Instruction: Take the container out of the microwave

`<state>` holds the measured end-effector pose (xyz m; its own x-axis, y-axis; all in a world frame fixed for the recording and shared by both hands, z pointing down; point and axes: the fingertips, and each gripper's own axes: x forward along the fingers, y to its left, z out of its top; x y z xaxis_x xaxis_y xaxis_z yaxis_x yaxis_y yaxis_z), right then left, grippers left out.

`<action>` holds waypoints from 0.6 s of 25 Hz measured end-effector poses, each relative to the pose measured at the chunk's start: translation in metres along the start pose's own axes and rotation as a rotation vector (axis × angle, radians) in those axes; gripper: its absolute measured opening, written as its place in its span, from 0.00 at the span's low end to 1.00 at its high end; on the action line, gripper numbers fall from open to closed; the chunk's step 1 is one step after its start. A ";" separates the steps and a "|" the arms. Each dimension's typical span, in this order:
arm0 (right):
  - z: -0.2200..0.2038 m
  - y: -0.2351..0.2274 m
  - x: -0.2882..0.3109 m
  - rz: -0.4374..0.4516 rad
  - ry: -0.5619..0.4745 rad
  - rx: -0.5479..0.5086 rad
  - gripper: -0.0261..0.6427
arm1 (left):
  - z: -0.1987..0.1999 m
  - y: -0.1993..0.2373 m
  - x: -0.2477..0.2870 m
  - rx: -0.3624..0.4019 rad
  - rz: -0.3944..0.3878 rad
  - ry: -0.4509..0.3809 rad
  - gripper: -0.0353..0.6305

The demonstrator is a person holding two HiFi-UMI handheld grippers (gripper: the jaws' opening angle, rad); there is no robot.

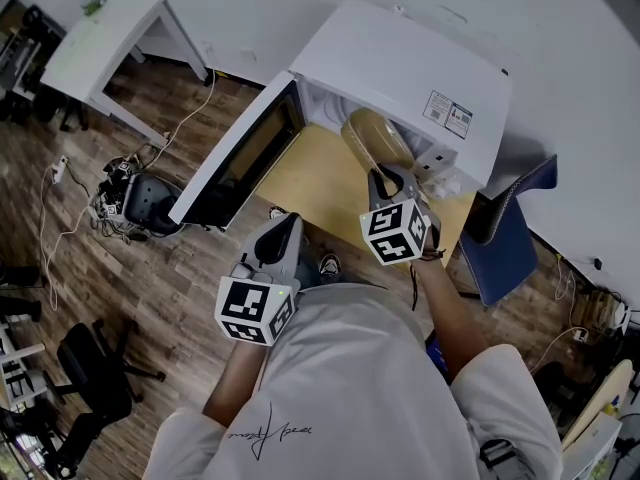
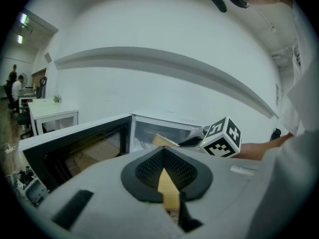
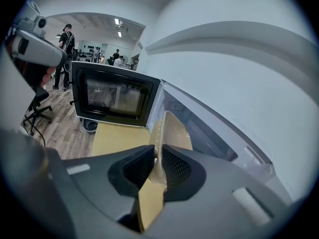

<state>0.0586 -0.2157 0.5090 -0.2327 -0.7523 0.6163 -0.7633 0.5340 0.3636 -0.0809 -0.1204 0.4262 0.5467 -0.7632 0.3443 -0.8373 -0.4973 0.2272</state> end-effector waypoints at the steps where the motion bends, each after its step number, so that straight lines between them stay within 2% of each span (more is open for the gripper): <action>1: 0.001 0.001 -0.001 0.005 -0.004 0.004 0.13 | 0.000 0.001 0.000 -0.001 0.001 -0.001 0.05; 8: 0.004 0.009 -0.009 0.034 -0.038 0.046 0.13 | -0.002 0.004 0.001 -0.026 0.006 -0.001 0.05; 15: -0.003 0.014 -0.016 0.061 -0.025 0.120 0.13 | -0.004 0.005 0.003 -0.033 0.003 0.008 0.05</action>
<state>0.0530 -0.1950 0.5060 -0.2943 -0.7301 0.6167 -0.8136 0.5300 0.2391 -0.0839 -0.1235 0.4325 0.5446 -0.7613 0.3519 -0.8383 -0.4811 0.2565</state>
